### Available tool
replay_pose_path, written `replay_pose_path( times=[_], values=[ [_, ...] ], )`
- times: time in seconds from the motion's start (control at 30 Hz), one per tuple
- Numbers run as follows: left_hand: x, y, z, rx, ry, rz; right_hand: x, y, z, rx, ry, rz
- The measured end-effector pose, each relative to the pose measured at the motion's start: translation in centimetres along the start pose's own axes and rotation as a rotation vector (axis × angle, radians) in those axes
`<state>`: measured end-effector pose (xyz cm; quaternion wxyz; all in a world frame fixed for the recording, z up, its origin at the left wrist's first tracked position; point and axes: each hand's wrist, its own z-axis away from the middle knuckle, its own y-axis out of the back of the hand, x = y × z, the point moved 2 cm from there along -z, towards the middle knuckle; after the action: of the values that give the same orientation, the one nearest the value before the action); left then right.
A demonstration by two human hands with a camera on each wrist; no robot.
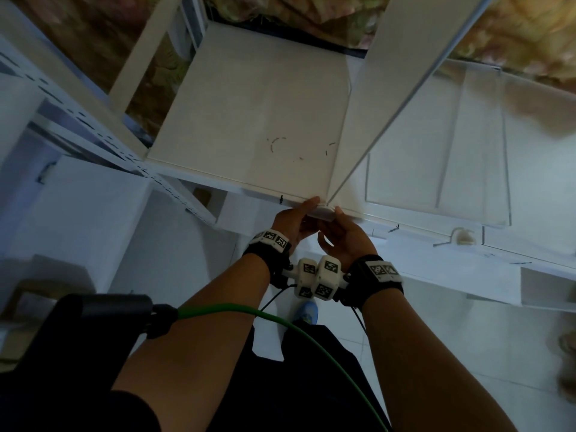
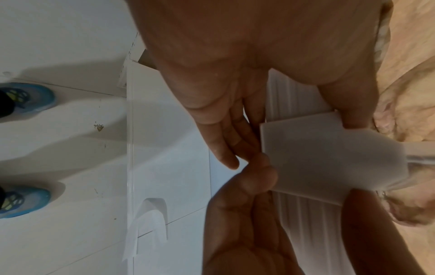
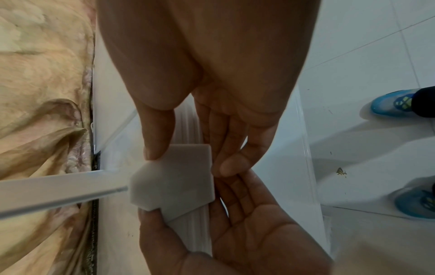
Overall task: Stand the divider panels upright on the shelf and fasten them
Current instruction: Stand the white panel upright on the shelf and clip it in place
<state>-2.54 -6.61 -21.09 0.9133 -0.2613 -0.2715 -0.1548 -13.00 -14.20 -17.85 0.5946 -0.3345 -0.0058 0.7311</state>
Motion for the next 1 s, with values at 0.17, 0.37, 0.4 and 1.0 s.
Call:
replay_pose_path(
  times=[0.17, 0.37, 0.4, 1.0],
  values=[
    [0.5, 0.7, -0.2, 0.006, -0.001, 0.003, 0.4, -0.8, -0.1, 0.002, 0.014, -0.010],
    [0.9, 1.2, -0.2, 0.000, 0.003, 0.005, 0.7, -0.8, -0.3, 0.013, 0.022, 0.039],
    [1.0, 1.3, -0.3, -0.003, 0.005, 0.003, 0.7, -0.9, -0.3, 0.012, 0.025, 0.044],
    [3.1, 5.0, -0.5, 0.002, -0.020, 0.007, 2.8, -4.3, -1.1, 0.007, 0.033, 0.055]
  ],
)
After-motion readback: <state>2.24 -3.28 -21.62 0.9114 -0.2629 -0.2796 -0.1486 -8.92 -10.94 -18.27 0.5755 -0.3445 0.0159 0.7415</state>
